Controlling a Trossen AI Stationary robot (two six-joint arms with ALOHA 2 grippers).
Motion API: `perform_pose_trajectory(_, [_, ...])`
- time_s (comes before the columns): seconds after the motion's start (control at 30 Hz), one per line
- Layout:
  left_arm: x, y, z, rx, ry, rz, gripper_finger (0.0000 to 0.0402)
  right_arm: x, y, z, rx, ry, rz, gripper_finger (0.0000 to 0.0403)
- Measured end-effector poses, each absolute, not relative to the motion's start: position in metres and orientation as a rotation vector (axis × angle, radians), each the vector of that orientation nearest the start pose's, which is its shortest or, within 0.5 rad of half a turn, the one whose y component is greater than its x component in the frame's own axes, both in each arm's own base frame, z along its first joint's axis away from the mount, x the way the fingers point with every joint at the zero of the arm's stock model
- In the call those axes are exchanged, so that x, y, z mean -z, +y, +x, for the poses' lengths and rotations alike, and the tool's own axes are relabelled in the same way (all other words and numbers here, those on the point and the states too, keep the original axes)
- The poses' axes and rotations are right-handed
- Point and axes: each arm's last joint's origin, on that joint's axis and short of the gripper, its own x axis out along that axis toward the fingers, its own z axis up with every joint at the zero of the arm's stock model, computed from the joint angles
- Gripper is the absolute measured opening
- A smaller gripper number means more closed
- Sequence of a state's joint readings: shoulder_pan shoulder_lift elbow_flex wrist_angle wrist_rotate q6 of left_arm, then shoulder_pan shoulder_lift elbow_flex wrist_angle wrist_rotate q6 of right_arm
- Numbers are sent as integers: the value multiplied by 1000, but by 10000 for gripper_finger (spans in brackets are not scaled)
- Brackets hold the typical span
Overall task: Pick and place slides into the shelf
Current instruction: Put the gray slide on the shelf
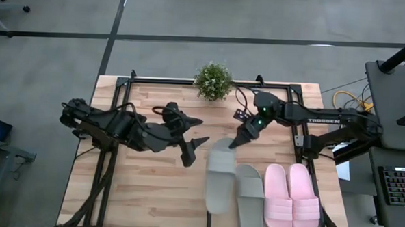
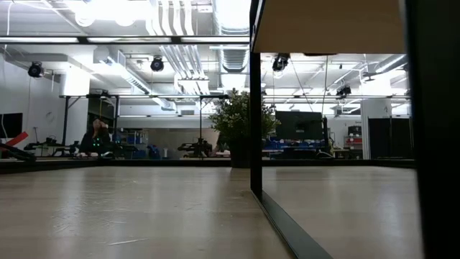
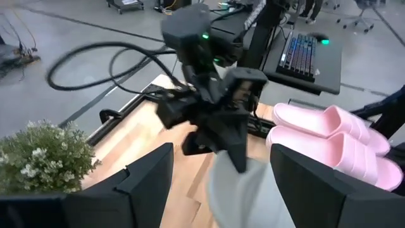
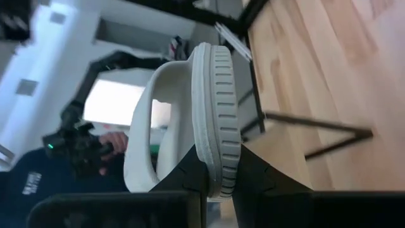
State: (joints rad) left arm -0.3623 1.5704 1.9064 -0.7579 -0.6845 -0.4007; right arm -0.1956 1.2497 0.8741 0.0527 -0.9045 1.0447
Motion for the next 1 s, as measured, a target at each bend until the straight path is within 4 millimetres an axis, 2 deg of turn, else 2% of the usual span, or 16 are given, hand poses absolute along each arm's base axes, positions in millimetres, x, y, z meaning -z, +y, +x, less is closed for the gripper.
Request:
perform_pose_trajectory(0.17, [-471, -94, 300, -384, 268, -211, 249, -291, -17, 261, -507, 686, 1131, 33])
perform_pose_trajectory(0.67, [-473, -94, 301, -388, 237, -250, 249, -287, 5, 260, -570, 744, 1092, 33])
perform_pose_trajectory(1.0, [-475, -86, 304, -418, 214, -252, 249, -284, 10, 261, -555, 746, 1077, 33])
